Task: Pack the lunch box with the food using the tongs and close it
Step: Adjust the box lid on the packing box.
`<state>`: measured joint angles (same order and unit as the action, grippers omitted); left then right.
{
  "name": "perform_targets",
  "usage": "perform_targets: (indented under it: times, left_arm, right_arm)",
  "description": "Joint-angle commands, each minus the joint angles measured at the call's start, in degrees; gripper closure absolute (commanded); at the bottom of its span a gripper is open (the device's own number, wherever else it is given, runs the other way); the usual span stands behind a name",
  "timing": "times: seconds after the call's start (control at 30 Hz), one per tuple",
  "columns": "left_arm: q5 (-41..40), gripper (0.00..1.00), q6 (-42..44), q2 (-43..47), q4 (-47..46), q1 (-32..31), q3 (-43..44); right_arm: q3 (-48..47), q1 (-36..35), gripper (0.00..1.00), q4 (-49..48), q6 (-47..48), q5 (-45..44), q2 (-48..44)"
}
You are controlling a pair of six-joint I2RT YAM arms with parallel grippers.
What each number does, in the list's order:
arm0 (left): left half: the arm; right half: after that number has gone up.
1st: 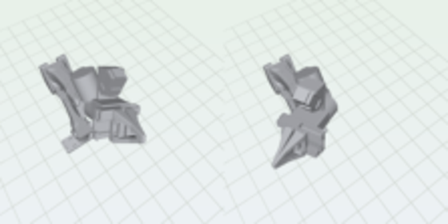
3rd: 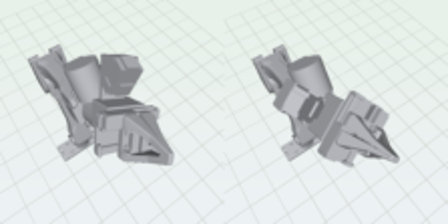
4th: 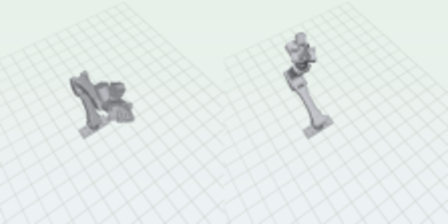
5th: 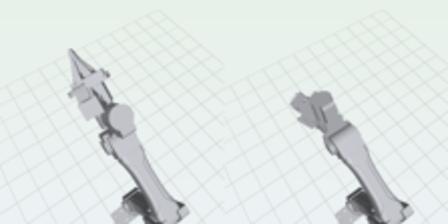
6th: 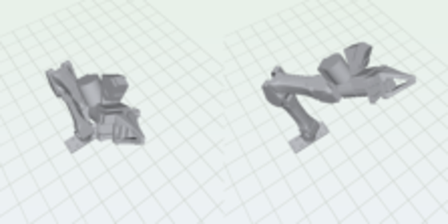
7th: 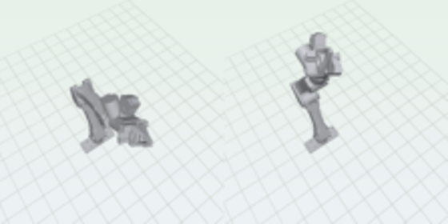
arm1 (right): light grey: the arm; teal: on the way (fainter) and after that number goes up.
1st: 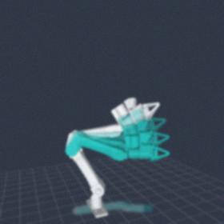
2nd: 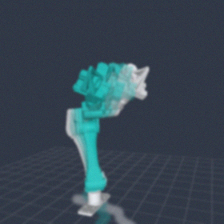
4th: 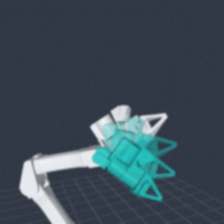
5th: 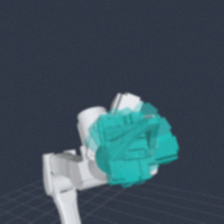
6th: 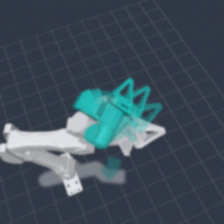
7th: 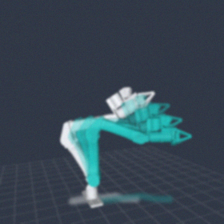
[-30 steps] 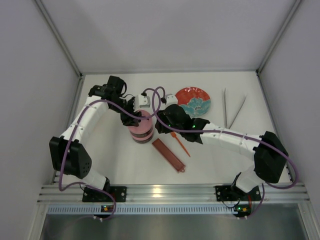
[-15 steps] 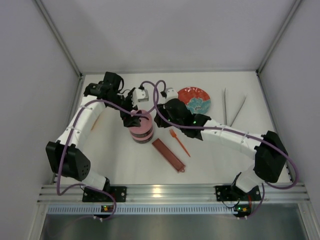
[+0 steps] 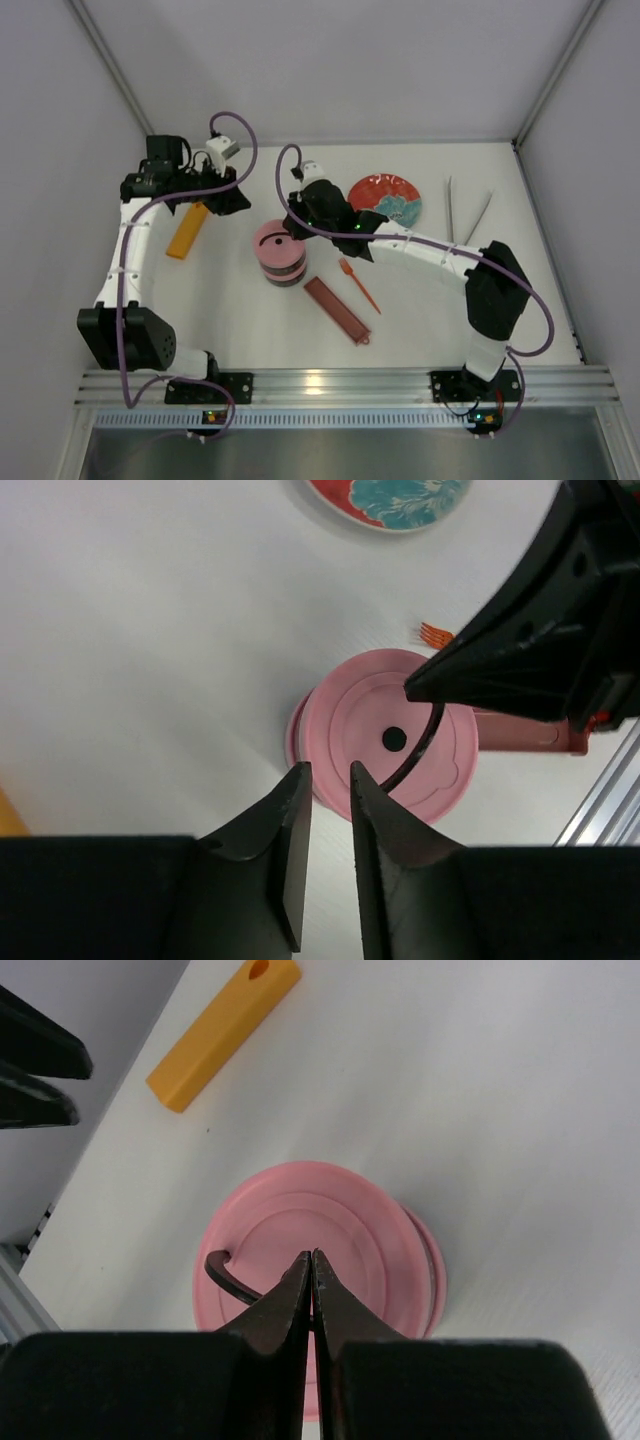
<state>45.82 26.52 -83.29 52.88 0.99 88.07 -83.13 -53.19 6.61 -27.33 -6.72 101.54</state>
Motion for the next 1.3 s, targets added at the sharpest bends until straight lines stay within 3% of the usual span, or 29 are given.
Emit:
perform_targets:
  times: [0.0,0.13,0.4,0.57,0.7,0.77,0.83,1.07,1.2,1.27]
  left_arm:
    - [-6.25,0.75,-12.17,0.32,-11.36,0.06,-6.85]
    - [-15.31,0.76,-13.51,-0.21,-16.40,-0.64,-11.78]
    - [-18.13,0.74,-16.24,-1.62,-17.81,-3.10,-12.66]
    - [-15.43,0.70,-15.81,-1.53,-16.68,-3.54,-11.44]
    - [-9.89,0.67,-10.81,-1.00,-14.31,-3.72,-9.15]
    - [-5.16,0.68,-4.33,-1.09,-9.85,-4.16,-6.78]
    - [-3.47,0.68,0.61,-1.00,-6.49,-5.29,-5.46]
    - [-1.96,0.71,8.36,-1.26,0.11,-6.97,-3.35]
    - [-5.13,0.70,10.39,-0.48,0.73,-10.13,-5.36]
    - [-5.74,0.70,10.65,0.14,0.56,-11.36,-6.07]
  right_arm:
    - [-1.77,0.02,1.00,-4.85,-1.41,3.99,0.51]
    - [2.88,-0.86,1.00,-6.26,-1.50,3.38,-2.56]
    - [5.09,-1.57,1.00,-7.84,-0.18,3.12,-2.40]
    - [3.95,-1.48,1.00,-6.80,0.87,1.89,-1.08]
    - [0.44,-0.96,0.92,-3.19,3.25,-0.22,-0.64]
    - [-0.44,-0.17,0.89,-2.31,4.13,-0.14,-0.73]
    - [-1.50,0.36,0.80,-1.17,5.61,0.56,-0.46]
    - [-9.75,1.07,0.62,8.67,10.98,1.98,3.93]
    - [-8.89,1.42,0.43,10.70,10.11,1.44,5.25]
    - [-8.54,1.68,0.40,10.70,9.49,1.97,5.51]
